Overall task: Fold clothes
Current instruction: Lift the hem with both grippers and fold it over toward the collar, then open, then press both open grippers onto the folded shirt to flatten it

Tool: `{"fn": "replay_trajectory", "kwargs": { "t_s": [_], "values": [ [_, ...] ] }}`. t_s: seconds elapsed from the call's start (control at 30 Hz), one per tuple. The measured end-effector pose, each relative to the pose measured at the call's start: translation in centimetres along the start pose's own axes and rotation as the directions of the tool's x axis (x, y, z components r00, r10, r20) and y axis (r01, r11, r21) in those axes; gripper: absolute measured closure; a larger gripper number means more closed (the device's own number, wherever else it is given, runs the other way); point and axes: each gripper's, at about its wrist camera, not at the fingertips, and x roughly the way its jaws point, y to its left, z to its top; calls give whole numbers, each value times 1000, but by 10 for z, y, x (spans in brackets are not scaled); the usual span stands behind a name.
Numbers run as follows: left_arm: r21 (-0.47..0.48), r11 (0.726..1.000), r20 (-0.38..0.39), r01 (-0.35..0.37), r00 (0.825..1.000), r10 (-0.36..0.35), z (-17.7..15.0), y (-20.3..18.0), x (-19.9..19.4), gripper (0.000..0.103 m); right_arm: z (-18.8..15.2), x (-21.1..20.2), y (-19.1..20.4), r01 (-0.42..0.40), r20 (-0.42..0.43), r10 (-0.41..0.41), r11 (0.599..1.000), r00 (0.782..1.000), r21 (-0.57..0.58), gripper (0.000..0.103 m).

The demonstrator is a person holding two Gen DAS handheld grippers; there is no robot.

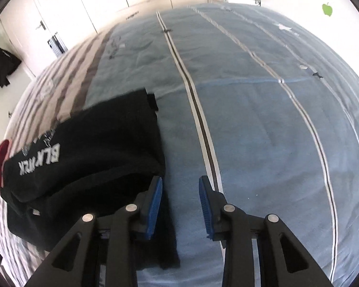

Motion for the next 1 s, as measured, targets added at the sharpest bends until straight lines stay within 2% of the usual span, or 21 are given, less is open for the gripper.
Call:
{"fn": "replay_trajectory", "kwargs": {
  "t_s": [0.07, 0.13, 0.3, 0.4, 0.5, 0.63, 0.7, 0.77, 0.8, 0.87, 0.9, 1.0],
  "values": [
    [59, 998, 19, 19, 1000, -20, 3, -17, -2, 56, 8, 2, 11, -28, 28, 29, 999, 999, -21, 68],
    [118, 992, 12, 51, 999, -52, 5, -37, 3, 56, 15, 8, 30, -71, 49, 74, 996, 996, -52, 66],
    [247, 963, -57, 110, 993, -99, 1, -84, 44, 56, 24, 30, 86, -168, 59, 177, 978, 982, -126, 66],
    [321, 946, -103, 40, 995, -7, -13, -92, 70, 56, 22, 56, 114, -196, 28, 203, 967, 979, -162, 66],
    [333, 943, -92, 10, 996, 21, -20, -83, 78, 56, 9, 73, 117, -183, -6, 185, 964, 983, -193, 66],
    [273, 962, -89, -5, 996, 30, -14, -68, 68, 57, -7, 75, 107, -175, -25, 174, 958, 984, -229, 68],
    [263, 962, -54, -68, 995, 86, -12, -61, 60, 56, -13, 69, 96, -165, -33, 161, 958, 986, -234, 68],
    [227, 958, -55, -173, 980, 190, -11, -45, 61, 56, -18, 66, 88, -150, -41, 144, 960, 989, -237, 68],
    [187, 966, -74, -177, 978, 194, -10, -36, 60, 56, -21, 64, 84, -139, -44, 132, 961, 990, -239, 68],
    [110, 984, -102, -140, 983, 152, -8, -24, 54, 56, -25, 60, 76, -123, -56, 113, 964, 992, -235, 68],
    [111, 985, -91, -130, 986, 140, -8, -25, 48, 56, -26, 57, 75, -116, -56, 106, 965, 993, -236, 68],
    [138, 990, -83, 0, 996, 12, -18, -42, 26, 56, -28, 45, 82, -118, -42, 111, 962, 993, -246, 66]
  ]
}}
